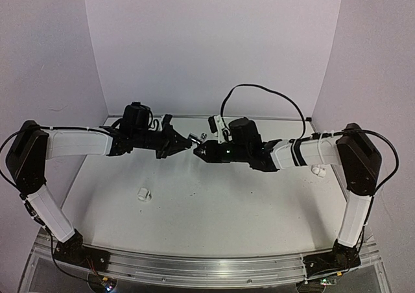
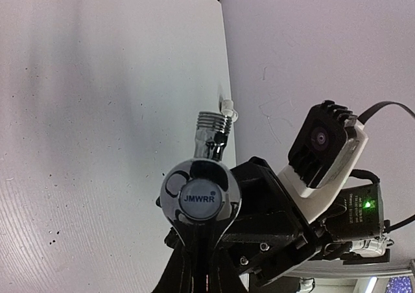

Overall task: Install the water faucets
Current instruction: Pass from the left arm to the right, then pass from the right arm to the left

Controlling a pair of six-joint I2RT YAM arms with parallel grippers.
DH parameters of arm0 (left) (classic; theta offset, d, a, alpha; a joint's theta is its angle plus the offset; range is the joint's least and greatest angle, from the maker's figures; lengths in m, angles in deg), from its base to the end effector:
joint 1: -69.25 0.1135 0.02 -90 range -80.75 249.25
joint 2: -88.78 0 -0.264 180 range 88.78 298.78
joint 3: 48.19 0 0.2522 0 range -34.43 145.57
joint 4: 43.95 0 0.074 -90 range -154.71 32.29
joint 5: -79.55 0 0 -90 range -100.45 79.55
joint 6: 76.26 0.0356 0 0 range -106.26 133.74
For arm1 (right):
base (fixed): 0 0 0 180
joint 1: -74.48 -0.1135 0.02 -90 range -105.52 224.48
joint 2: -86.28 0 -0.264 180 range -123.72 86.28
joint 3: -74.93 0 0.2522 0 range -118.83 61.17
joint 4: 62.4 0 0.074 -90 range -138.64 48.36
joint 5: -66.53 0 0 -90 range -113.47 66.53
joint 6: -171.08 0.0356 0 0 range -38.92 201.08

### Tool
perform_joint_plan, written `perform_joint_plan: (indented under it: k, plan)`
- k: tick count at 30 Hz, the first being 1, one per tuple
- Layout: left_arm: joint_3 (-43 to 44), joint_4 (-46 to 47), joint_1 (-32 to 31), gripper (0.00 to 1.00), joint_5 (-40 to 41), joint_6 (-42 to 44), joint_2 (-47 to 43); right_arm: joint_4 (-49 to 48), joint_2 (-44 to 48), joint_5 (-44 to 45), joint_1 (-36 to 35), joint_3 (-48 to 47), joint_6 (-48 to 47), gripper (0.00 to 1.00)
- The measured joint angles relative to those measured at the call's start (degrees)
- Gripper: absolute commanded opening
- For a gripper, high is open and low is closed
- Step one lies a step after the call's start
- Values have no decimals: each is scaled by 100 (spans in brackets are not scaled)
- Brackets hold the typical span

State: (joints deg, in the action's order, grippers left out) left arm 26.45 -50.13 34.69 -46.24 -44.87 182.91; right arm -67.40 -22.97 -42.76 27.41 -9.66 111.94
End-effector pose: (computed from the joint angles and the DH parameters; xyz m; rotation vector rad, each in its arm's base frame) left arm 0.2925 -0.2267 0.2481 -0.0224 2.3494 -1.5628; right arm 0.2894 0.3284 0.2213 -0.5404 2.0261 1.1977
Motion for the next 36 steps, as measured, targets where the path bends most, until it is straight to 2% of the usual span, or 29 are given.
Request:
perform_joint_plan:
  k: [1,4,5,7,10,14,17,20,22,27,34,36]
  plan:
    - [-2,0,0,16,2,0,0,-16,0,31,-13,-2,17,0]
    - [-9,10,9,83,-4,31,-2,-13,0,-9,-25,-26,31,0]
    - [-23,29,12,91,-10,84,-26,-13,0,-95,-13,-31,68,0]
    - [-116,38,11,97,16,283,-195,-36,0,-492,73,-31,196,0]
    - [-360,43,9,99,148,949,-795,-101,0,-1662,311,-69,582,0]
    - [-754,173,18,91,240,2374,-1841,-364,22,-3787,591,-212,1306,0]
    - [-1112,419,25,89,-346,4095,-2419,-597,330,-4929,583,-7,1611,0]
    - [-1226,444,8,87,-1062,5540,-2570,-533,897,-5688,528,222,1619,0]
    - [-1223,448,0,87,-1433,6332,-2568,-502,1253,-6022,478,261,1577,0]
    - [-938,446,-54,86,-2112,7525,-2409,-514,1593,-6399,291,258,1545,0]
    - [-682,492,-530,81,-2579,8247,-2264,-301,1358,-6507,-139,123,1553,0]
    - [-683,493,-657,76,-2670,8317,-2257,-284,1286,-6515,-192,26,1564,0]
